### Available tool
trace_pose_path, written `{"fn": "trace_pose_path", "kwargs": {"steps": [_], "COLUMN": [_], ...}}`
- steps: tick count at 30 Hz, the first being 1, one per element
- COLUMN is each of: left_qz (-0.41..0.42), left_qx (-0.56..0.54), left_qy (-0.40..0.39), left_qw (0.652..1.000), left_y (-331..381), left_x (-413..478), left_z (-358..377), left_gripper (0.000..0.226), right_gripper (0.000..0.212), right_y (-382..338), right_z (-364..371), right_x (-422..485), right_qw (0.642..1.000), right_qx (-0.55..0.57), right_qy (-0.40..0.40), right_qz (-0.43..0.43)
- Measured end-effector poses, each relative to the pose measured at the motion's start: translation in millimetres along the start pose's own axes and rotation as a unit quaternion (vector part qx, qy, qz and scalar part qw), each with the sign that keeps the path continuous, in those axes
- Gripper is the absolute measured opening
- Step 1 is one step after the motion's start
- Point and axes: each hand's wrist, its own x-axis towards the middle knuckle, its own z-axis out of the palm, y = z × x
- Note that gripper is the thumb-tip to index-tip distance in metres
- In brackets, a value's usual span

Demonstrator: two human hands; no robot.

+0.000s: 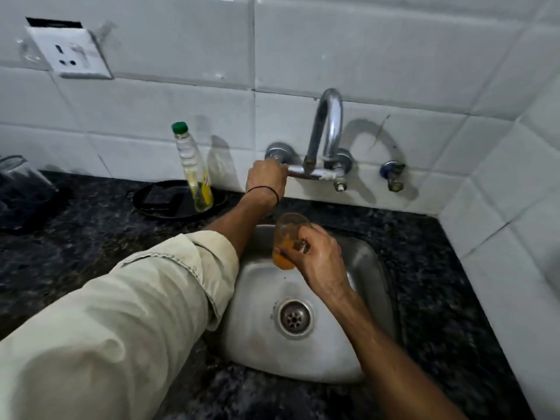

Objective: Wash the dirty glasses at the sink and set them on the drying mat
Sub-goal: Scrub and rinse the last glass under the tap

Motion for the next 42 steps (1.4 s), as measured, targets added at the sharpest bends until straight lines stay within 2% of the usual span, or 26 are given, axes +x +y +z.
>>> {"fn": "trace_pose_path", "kwargs": {"steps": [4, 6, 9, 12, 14, 16, 19, 21, 22, 24, 25, 26, 28, 29, 30, 31, 32, 33, 34, 35, 36, 37, 38, 40, 41, 42], "left_qz": [-0.023, -0.078, -0.135, -0.111, -0.044, 0.027, 0.038, 0.054, 0.064, 0.074, 0.069, 0.057, 0.018, 0.010, 0.000, -0.012, -0.021, -0.013, 0.009, 0.025, 0.032, 0.027, 0.021, 0.009, 0.008, 0.005], "left_qx": [0.002, -0.095, -0.292, -0.463, -0.479, -0.490, -0.530, -0.514, -0.495, -0.465, -0.444, -0.415, -0.336, -0.297, -0.285, -0.313, -0.381, -0.470, -0.546, -0.589, -0.602, -0.587, -0.547, -0.397, -0.312, -0.269], "left_qy": [0.016, 0.017, 0.004, -0.093, -0.197, -0.286, -0.319, -0.303, -0.281, -0.202, -0.139, -0.071, 0.020, 0.041, 0.024, -0.029, -0.111, -0.203, -0.267, -0.311, -0.335, -0.331, -0.298, -0.164, -0.090, -0.036], "left_qw": [1.000, 0.992, 0.947, 0.875, 0.854, 0.823, 0.785, 0.801, 0.820, 0.859, 0.882, 0.905, 0.942, 0.954, 0.958, 0.949, 0.918, 0.859, 0.794, 0.745, 0.724, 0.738, 0.782, 0.903, 0.946, 0.963], "left_y": [-0.7, -11.5, -29.7, -33.0, -41.6, -55.7, -70.1, -67.3, -63.0, -48.0, -38.3, -28.9, -19.2, -18.6, -21.3, -25.5, -30.6, -35.6, -42.2, -48.9, -51.2, -49.9, -44.3, -27.9, -20.3, -14.0], "left_x": [-0.4, 6.8, 12.6, -24.3, -58.4, -86.8, -103.5, -108.6, -110.5, -118.6, -124.6, -130.3, -137.3, -137.8, -136.4, -132.9, -127.6, -123.6, -120.7, -117.8, -116.0, -114.2, -114.2, -115.0, -116.5, -118.9], "left_z": [7.5, 8.1, 14.9, 28.1, 46.4, 67.4, 85.4, 90.3, 93.9, 98.5, 100.8, 102.3, 108.6, 111.3, 113.0, 112.0, 109.5, 104.2, 99.3, 96.1, 92.0, 92.3, 92.7, 100.3, 103.9, 104.9], "left_gripper": [0.037, 0.041, 0.047, 0.054, 0.072, 0.079, 0.085, 0.068, 0.058, 0.045, 0.036, 0.028, 0.038, 0.038, 0.036, 0.036, 0.038, 0.040, 0.043, 0.046, 0.048, 0.048, 0.043, 0.028, 0.022, 0.019], "right_gripper": [0.029, 0.034, 0.036, 0.033, 0.029, 0.025, 0.018, 0.029, 0.033, 0.036, 0.035, 0.034, 0.037, 0.040, 0.041, 0.042, 0.042, 0.041, 0.039, 0.036, 0.034, 0.033, 0.034, 0.040, 0.043, 0.044], "right_y": [8.9, 12.7, 17.6, 20.9, 22.2, 24.2, 30.4, 30.7, 29.5, 20.6, 12.9, 7.0, 0.2, 1.1, 2.7, 3.6, 5.3, 7.9, 11.4, 13.0, 15.9, 16.7, 16.4, 10.6, 5.4, 2.2], "right_z": [-11.0, -12.4, -12.2, -15.4, -22.2, -31.3, -40.4, -35.7, -29.9, -13.1, -6.4, -1.1, 1.8, 1.7, -0.4, -4.8, -10.3, -16.1, -20.8, -25.2, -25.4, -24.0, -20.4, -9.1, -3.5, 0.6], "right_x": [-0.7, -0.7, 0.7, 4.1, 7.5, 10.7, 11.2, 9.9, 8.4, 3.2, 0.1, -1.0, 5.0, 10.9, 16.0, 20.5, 23.7, 25.8, 27.2, 26.4, 25.8, 24.9, 25.1, 24.9, 23.3, 21.8], "right_qw": [1.000, 1.000, 1.000, 0.999, 0.995, 0.985, 0.967, 0.975, 0.989, 0.988, 0.982, 0.982, 0.990, 0.990, 0.989, 0.989, 0.989, 0.987, 0.981, 0.975, 0.973, 0.977, 0.984, 0.990, 0.985, 0.981], "right_qx": [0.009, 0.012, 0.020, 0.051, 0.093, 0.142, 0.189, 0.140, 0.051, -0.148, -0.181, -0.171, -0.104, -0.088, -0.096, -0.105, -0.102, -0.084, -0.054, -0.014, 0.016, 0.032, 0.030, -0.048, -0.098, -0.132], "right_qy": [-0.006, 0.000, 0.002, -0.008, -0.026, -0.079, -0.167, -0.169, -0.135, -0.009, 0.046, 0.078, 0.073, 0.046, 0.008, -0.035, -0.082, -0.134, -0.185, -0.222, -0.230, -0.208, -0.169, -0.084, -0.058, -0.044], "right_qz": [0.001, -0.005, 0.000, 0.010, 0.025, 0.050, 0.036, 0.036, 0.020, -0.034, -0.032, -0.008, 0.068, 0.100, 0.111, 0.093, 0.065, 0.036, 0.018, 0.011, 0.015, 0.027, 0.050, 0.106, 0.128, 0.136]}}
